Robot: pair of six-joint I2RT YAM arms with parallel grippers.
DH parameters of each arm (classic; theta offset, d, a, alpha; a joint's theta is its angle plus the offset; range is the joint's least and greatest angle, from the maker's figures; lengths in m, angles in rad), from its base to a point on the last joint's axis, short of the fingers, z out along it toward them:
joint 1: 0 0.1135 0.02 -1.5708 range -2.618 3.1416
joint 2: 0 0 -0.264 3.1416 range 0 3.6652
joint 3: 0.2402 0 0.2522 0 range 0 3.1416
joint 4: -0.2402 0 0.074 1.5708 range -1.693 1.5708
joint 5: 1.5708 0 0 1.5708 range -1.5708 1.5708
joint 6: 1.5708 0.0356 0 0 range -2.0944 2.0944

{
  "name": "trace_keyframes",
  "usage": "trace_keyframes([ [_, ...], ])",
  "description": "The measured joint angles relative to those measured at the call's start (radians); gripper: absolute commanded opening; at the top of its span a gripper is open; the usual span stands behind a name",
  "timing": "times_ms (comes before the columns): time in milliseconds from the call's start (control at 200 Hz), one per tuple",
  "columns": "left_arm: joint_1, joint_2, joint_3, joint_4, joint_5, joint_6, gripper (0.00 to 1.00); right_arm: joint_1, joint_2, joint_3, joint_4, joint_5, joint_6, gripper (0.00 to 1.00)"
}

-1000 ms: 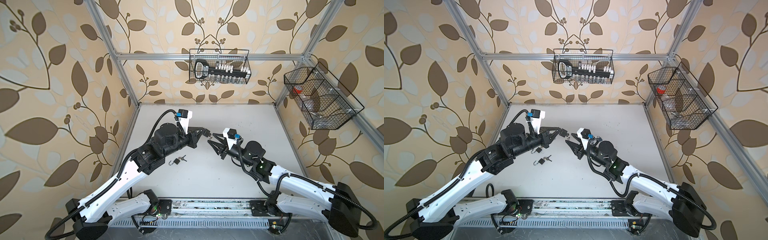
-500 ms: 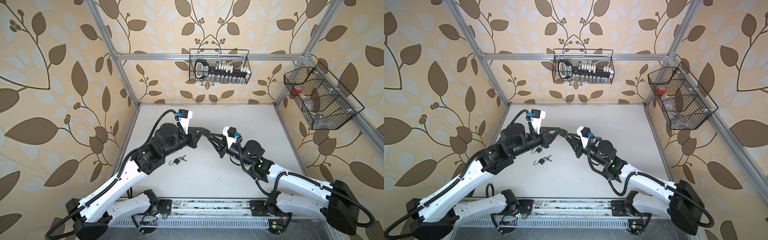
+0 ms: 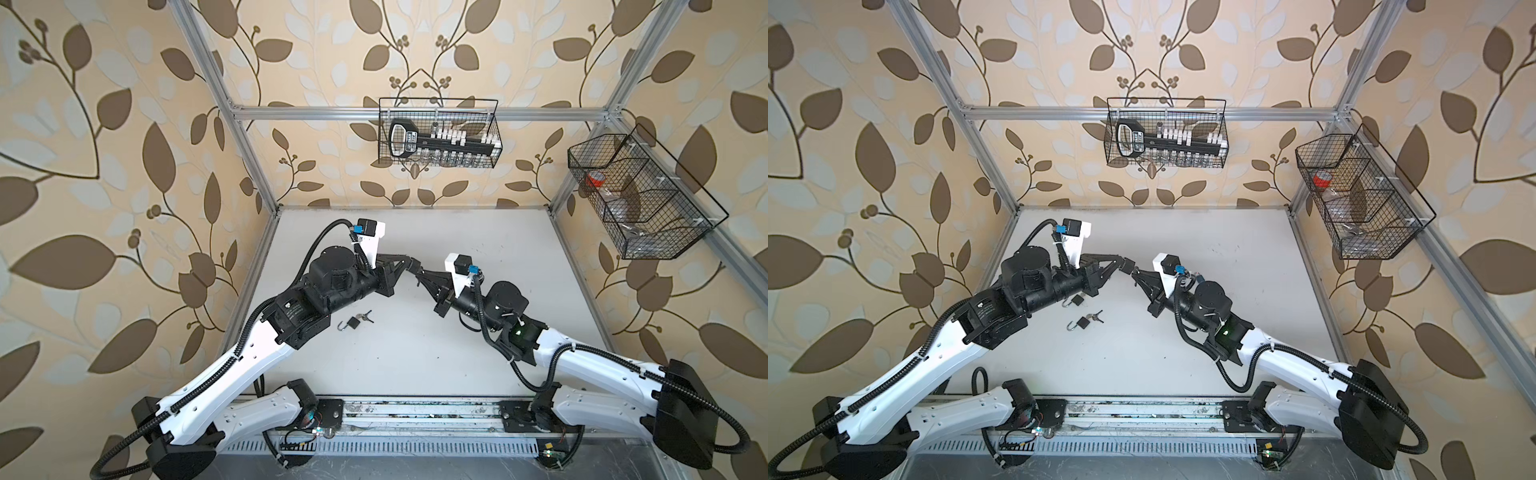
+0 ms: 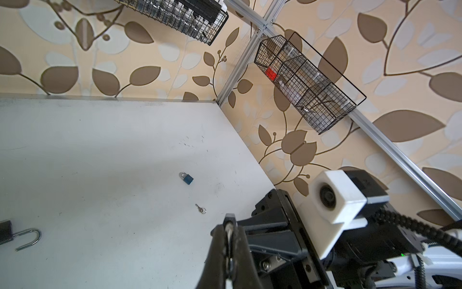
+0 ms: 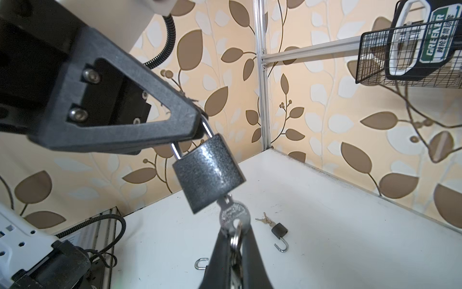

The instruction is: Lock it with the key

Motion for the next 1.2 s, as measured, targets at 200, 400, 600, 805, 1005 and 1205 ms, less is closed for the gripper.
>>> trace_keyframes([
  [200,0.000,-0.001,-0.006,-0.001,-0.001,0.000,0.00,0.000,-0.007,-0.024,0.006,0.008,0.001,0.00],
  [400,0.000,-0.018,-0.011,0.003,-0.002,-0.001,0.00,-0.013,-0.010,-0.082,-0.011,0.037,0.013,0.00],
  [600,0.000,-0.042,-0.020,0.021,-0.003,-0.001,0.00,-0.026,-0.018,-0.103,-0.052,0.061,0.032,0.00],
  [805,0.000,-0.012,-0.019,-0.019,-0.005,0.012,0.00,-0.048,-0.046,-0.102,-0.181,0.124,0.078,0.00],
  [1005,0.000,0.106,0.000,-0.129,-0.026,0.048,0.00,-0.060,-0.025,-0.088,-0.406,0.230,0.205,0.00],
  [1205,0.000,0.228,0.005,-0.188,-0.023,0.064,0.00,-0.061,0.046,-0.027,-0.627,0.307,0.325,0.00],
])
